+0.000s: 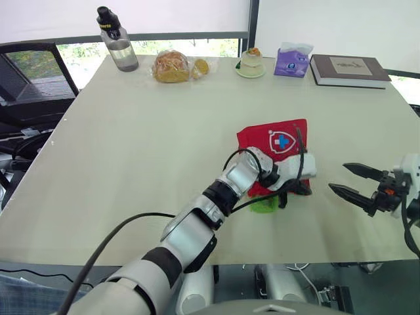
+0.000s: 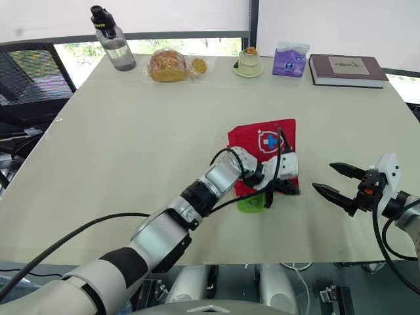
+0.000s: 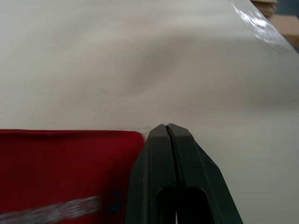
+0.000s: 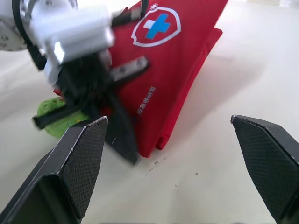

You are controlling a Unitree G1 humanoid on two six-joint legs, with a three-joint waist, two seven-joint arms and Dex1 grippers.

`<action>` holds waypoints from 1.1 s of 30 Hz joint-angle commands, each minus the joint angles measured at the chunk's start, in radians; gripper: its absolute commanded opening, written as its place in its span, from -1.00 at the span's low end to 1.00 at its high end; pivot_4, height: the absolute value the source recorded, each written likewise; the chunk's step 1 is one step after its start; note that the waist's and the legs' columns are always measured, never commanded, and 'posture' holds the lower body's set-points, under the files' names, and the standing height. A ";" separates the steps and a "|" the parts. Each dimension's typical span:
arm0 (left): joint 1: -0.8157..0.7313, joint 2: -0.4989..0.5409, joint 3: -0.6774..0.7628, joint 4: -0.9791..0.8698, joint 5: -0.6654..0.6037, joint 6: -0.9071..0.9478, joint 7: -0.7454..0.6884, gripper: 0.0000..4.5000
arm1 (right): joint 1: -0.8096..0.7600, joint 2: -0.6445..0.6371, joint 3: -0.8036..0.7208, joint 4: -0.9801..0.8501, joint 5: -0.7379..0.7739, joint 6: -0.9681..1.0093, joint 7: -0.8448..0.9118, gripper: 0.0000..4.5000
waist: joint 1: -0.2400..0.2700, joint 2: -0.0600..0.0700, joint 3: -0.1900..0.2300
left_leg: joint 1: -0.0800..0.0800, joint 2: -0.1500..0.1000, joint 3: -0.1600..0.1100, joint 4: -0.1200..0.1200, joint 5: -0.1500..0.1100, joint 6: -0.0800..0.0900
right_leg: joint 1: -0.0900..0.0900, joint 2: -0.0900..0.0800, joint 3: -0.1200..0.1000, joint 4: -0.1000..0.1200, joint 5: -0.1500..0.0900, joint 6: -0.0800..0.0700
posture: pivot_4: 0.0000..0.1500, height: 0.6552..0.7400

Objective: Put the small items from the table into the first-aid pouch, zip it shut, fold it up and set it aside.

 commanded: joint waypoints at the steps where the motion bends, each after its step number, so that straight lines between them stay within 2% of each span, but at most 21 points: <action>1: 0.030 0.020 -0.025 -0.062 -0.001 0.028 -0.042 -0.99 | -0.004 -0.018 -0.040 -0.003 0.006 -0.025 0.009 1.00 | -0.004 0.000 0.000 | 0.000 0.001 0.000 0.000 0.000 0.000 | 0.000 0.000 0.000 0.000 0.000 0.000 | 1.00 1.00; 7: 0.010 0.001 0.106 -0.157 -0.145 0.094 -0.062 -0.99 | -0.009 -0.019 -0.037 0.009 0.003 -0.034 0.010 1.00 | -0.001 0.001 0.001 | 0.000 0.001 -0.001 -0.002 0.000 0.000 | -0.001 0.001 0.000 0.000 0.001 0.002 | 1.00 1.00; 12: -0.102 -0.017 0.282 -0.102 -0.264 0.135 0.002 -0.99 | -0.012 -0.023 -0.034 0.009 0.004 -0.033 0.009 1.00 | 0.000 0.001 0.001 | -0.001 0.001 -0.001 -0.001 0.000 0.000 | -0.001 0.001 -0.001 0.000 0.002 0.003 | 1.00 1.00; 20: -0.267 0.026 0.361 0.311 -0.145 -0.057 0.358 -0.99 | -0.011 -0.025 -0.033 -0.009 0.015 -0.017 -0.001 1.00 | -0.002 0.001 0.001 | -0.001 0.001 -0.001 -0.002 0.000 0.000 | -0.001 0.002 0.000 0.000 0.002 0.004 | 1.00 1.00; 26: -0.273 0.068 0.443 0.561 -0.121 -0.089 0.643 -0.99 | -0.016 -0.028 -0.029 -0.006 0.014 -0.015 0.000 1.00 | -0.004 0.001 0.001 | 0.000 0.001 -0.001 -0.002 0.000 0.000 | -0.001 0.002 0.000 0.000 0.002 0.004 | 1.00 1.00; 33: -0.312 0.112 0.540 0.606 -0.146 -0.118 0.717 -0.99 | -0.024 -0.026 -0.012 0.002 0.007 -0.013 0.004 1.00 | -0.004 0.002 0.001 | 0.001 0.001 -0.002 -0.002 0.000 0.000 | -0.001 0.003 0.000 0.001 0.002 0.004 | 1.00 1.00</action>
